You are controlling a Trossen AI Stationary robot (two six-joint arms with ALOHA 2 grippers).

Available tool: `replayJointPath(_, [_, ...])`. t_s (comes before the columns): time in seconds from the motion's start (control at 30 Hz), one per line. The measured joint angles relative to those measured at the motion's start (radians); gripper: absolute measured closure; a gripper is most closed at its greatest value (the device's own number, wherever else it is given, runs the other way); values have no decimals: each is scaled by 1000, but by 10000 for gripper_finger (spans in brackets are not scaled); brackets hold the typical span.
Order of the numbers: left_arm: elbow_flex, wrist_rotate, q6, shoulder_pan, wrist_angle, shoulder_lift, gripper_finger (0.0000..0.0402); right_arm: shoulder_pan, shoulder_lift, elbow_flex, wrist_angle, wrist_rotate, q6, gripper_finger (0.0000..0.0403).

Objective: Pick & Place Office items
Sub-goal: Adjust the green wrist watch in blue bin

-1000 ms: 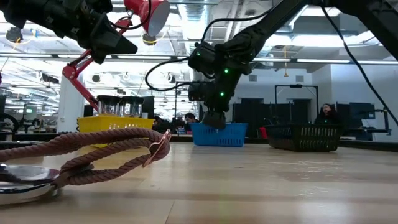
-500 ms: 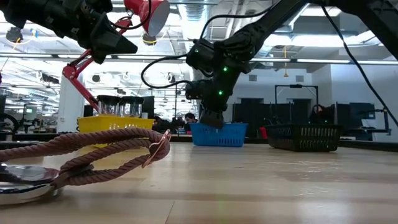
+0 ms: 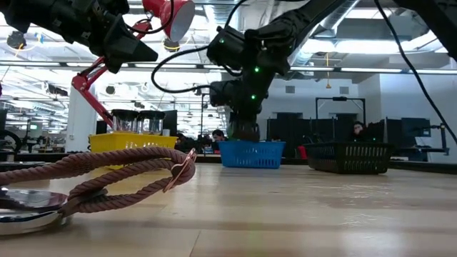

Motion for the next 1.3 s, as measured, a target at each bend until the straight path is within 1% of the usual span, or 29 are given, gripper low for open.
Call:
replayJointPath(0.1, [0,0,0,0,0,0,401,8,-6,0,-19,30,-4,387])
replayJointPath(0.2, [0,0,0,0,0,0,401,10,-21,0,-32,33,-1,386])
replayJointPath(0.27, [0,0,0,0,0,0,401,9,-47,-2,-97,28,25,393])
replayJointPath(0.33, [0,0,0,0,0,0,401,4,-63,4,-122,28,58,397])
replayJointPath(0.37, [0,0,0,0,0,0,401,-1,-81,2,-176,17,89,396])
replayJointPath(0.4, [0,0,0,0,0,0,401,-8,-99,-2,-230,-6,124,394])
replayJointPath(0.43, [0,0,0,0,0,0,401,-17,-109,4,-248,-47,161,391])
replayJointPath(0.5, [0,0,0,-1,1,0,401,-44,-134,10,-286,-167,246,388])
replayJointPath(0.57, [0,0,0,-1,-1,0,401,-74,-146,8,-312,-264,318,390])
replayJointPath(0.73, [0,0,-3,-3,0,0,401,-155,-144,8,-341,-377,425,397])
replayJointPath(0.8, [0,0,-3,-5,2,0,401,-187,-142,8,-362,-420,444,393])
replayJointPath(0.93, [0,0,-3,-5,1,0,401,-237,-142,8,-375,-542,475,381])
replayJointPath(1.13, [0,0,-1,-5,1,0,401,-266,-142,8,-395,-626,510,390])
replayJointPath(1.23, [0,0,-1,-5,1,0,401,-267,-142,8,-390,-623,486,387])
replayJointPath(1.3, [0,0,-1,-5,1,0,401,-265,-142,8,-390,-622,467,373])
